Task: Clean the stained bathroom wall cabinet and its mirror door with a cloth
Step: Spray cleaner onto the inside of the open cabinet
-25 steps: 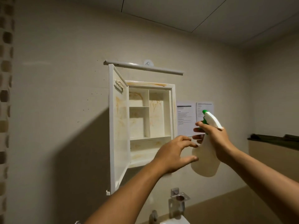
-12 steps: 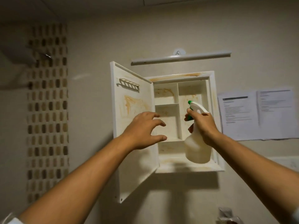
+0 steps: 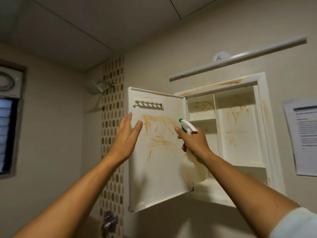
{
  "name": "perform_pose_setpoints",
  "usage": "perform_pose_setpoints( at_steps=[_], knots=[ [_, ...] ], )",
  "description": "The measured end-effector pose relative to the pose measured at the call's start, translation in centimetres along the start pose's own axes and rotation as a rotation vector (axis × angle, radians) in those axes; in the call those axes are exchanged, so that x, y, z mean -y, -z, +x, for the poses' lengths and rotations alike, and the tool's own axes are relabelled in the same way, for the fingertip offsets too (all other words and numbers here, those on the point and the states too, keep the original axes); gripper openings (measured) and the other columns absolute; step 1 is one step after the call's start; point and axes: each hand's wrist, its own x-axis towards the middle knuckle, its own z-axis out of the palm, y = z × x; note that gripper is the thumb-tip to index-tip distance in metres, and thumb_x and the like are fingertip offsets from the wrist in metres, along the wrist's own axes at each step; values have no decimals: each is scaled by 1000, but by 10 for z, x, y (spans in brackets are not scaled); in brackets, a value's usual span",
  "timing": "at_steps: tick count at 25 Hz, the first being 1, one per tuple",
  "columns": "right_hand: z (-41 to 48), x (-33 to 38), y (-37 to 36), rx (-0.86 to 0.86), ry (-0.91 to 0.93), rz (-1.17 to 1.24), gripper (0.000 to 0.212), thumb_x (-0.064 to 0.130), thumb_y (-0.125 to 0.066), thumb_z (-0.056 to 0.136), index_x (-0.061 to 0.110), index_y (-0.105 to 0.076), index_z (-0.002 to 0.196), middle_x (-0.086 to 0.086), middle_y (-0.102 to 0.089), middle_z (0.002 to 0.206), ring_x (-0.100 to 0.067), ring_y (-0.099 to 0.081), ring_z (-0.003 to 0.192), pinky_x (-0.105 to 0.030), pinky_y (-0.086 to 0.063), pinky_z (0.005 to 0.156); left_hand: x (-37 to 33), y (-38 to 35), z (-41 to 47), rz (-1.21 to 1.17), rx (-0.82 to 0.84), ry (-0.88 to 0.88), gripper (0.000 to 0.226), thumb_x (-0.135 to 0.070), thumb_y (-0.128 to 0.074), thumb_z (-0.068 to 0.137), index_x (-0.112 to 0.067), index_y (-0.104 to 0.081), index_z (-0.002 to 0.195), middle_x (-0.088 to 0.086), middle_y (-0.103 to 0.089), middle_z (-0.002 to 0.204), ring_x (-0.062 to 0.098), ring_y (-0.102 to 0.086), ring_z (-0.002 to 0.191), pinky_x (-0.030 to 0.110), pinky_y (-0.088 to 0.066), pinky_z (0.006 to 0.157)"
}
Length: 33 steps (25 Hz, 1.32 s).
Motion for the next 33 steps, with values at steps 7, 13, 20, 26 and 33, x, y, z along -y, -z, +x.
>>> perform_pose_setpoints(
  at_steps=[7, 13, 20, 26, 33],
  knots=[
    [5, -29, 12, -48, -144, 2, 57, 70, -65, 82, 15, -71, 91, -4, -73, 73, -20, -63, 48, -35, -56, 51, -32, 4, -20, -330, 67, 244, 51, -73, -16, 100, -53, -28, 145, -34, -36, 145, -4, -35, 138, 36, -19, 125],
    [4, -58, 51, -81, -180, -72, 61, 71, -63, 85, 11, -72, 90, -5, -74, 71, -20, -64, 48, -30, -56, 50, -39, 8, -17, -371, 86, 292, 76, -68, -16, 100, -25, -14, 163, -12, -24, 166, 0, -26, 145, 44, -19, 127],
    [-73, -81, -13, 220, -108, -111, 54, 69, -65, 83, 15, -73, 77, -8, -70, 68, -22, -66, 55, -33, -55, 49, -41, -3, -25, -362, 65, 279, 64, -58, -14, 107, -26, -17, 162, -19, -34, 152, -5, -31, 132, 40, -20, 125],
    [-86, -122, 7, 138, -253, -245, 61, 75, -62, 80, 15, -72, 78, -5, -73, 66, -26, -71, 57, -47, -60, 57, -14, -11, -27, -183, 29, 253, 98, -94, -27, 81, -39, -19, 161, -15, -21, 168, 8, -22, 153, 53, -20, 126],
    [-29, -111, 79, -146, -259, -336, 59, 75, -53, 84, 19, -72, 79, -4, -70, 60, -20, -66, 44, -39, -61, 57, -2, -66, -29, 492, -46, -158, 78, -66, -42, 99, -25, -22, 162, 3, -8, 171, 23, -5, 158, 46, -14, 125]
  ],
)
